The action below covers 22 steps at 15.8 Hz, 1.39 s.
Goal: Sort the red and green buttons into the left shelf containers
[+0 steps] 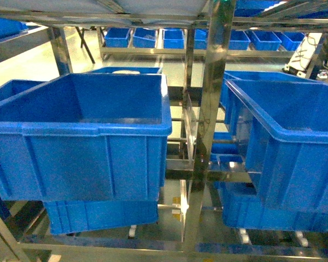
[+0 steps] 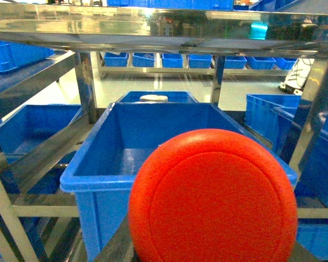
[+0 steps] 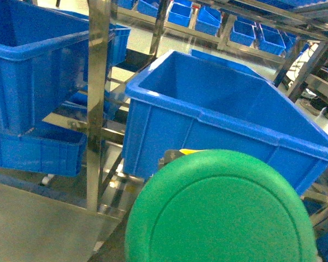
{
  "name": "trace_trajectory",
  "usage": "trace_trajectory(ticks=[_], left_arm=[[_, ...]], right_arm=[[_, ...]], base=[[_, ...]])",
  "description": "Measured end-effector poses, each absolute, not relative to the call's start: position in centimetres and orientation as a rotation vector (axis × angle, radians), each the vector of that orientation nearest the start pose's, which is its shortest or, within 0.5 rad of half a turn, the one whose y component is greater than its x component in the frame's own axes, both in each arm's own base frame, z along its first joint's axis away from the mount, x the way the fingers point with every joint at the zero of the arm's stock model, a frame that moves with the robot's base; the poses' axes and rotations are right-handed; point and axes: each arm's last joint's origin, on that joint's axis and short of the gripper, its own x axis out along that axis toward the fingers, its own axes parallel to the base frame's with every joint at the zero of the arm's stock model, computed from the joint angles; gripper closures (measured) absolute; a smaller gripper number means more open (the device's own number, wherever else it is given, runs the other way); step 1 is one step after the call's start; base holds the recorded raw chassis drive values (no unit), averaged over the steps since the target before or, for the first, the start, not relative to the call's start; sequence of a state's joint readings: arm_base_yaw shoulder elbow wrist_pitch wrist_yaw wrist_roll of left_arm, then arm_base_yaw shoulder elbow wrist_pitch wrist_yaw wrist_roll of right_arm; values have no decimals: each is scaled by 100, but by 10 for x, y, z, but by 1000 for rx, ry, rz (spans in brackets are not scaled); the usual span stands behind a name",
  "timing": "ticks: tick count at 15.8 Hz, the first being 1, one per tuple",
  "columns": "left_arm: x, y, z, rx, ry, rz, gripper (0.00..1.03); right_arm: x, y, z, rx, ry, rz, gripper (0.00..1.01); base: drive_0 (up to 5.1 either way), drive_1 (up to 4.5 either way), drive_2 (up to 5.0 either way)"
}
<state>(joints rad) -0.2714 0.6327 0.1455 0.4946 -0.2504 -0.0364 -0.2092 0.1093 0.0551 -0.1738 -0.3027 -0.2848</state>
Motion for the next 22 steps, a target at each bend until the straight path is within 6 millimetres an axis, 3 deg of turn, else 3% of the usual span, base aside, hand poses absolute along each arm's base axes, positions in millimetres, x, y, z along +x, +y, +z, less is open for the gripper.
trace_trajectory(ticks=[19, 21, 22], left_arm=[[144, -33, 198, -37, -3, -21, 77], [144, -33, 198, -38, -5, -21, 77], [144, -33, 198, -38, -5, -21, 77]], right_arm=[[99, -13, 157, -225, 210, 117, 75], [119, -21, 135, -210, 355, 110, 75], [125, -23, 134, -210, 371, 111, 75]], base=[[4, 437, -429], [0, 0, 0], [0, 0, 0]])
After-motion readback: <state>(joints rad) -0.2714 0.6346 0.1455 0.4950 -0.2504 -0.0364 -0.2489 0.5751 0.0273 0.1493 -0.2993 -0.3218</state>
